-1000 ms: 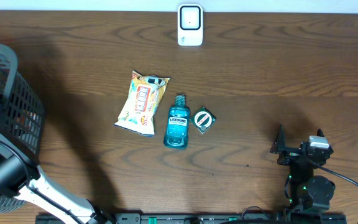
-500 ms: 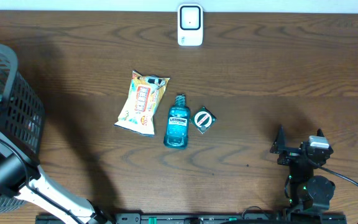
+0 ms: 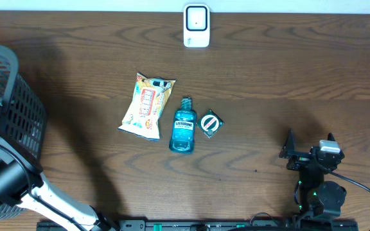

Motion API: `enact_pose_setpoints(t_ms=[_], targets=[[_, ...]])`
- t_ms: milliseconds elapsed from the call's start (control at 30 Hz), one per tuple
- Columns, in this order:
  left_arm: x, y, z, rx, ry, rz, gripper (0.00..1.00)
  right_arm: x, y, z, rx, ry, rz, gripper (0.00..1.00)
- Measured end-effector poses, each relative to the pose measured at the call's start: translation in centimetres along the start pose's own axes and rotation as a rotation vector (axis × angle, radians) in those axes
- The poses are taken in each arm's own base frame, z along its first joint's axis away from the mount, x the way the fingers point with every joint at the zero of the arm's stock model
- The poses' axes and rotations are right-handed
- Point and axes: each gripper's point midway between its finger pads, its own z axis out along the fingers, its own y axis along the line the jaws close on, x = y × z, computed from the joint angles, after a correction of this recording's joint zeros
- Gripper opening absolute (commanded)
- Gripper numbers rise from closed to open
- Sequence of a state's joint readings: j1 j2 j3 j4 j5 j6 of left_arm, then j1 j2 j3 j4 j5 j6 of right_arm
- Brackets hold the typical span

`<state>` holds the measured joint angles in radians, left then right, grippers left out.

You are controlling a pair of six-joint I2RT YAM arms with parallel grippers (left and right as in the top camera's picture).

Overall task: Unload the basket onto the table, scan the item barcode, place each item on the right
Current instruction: 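Move the left gripper back into the basket toward the orange box, then grasp the small orange box with the left gripper and lift it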

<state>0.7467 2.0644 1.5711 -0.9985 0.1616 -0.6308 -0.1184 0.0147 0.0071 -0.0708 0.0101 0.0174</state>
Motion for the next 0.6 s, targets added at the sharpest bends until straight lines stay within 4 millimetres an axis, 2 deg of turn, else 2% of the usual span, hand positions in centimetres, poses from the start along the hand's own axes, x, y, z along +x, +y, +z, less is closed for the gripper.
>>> enact_pose_setpoints(t_ms=[167,233,300,367,467,600], targets=[[0.2,2.4,-0.7,-0.076,0.005,-0.011,0.08,0.0,0.0,0.0,0.000,0.000,0.000,0.99],[-0.2,3.6,-1.4,-0.098,-0.016,-0.026,0.07,0.0,0.0,0.0,0.000,0.000,0.000,0.99],[-0.7,4.3,-3.1,-0.085,-0.062,-0.044,0.07,0.0,0.0,0.0,0.000,0.000,0.000,0.99],[-1.3,4.7,-5.9,-0.045,-0.131,-0.064,0.07,0.0,0.0,0.0,0.000,0.000,0.000,0.99],[-1.5,5.3,-11.6,0.050,-0.267,-0.102,0.07,0.0,0.0,0.0,0.000,0.000,0.000,0.99],[0.0,5.2,-19.4,0.217,-0.446,-0.111,0.07,0.0,0.0,0.0,0.000,0.000,0.000,0.99]])
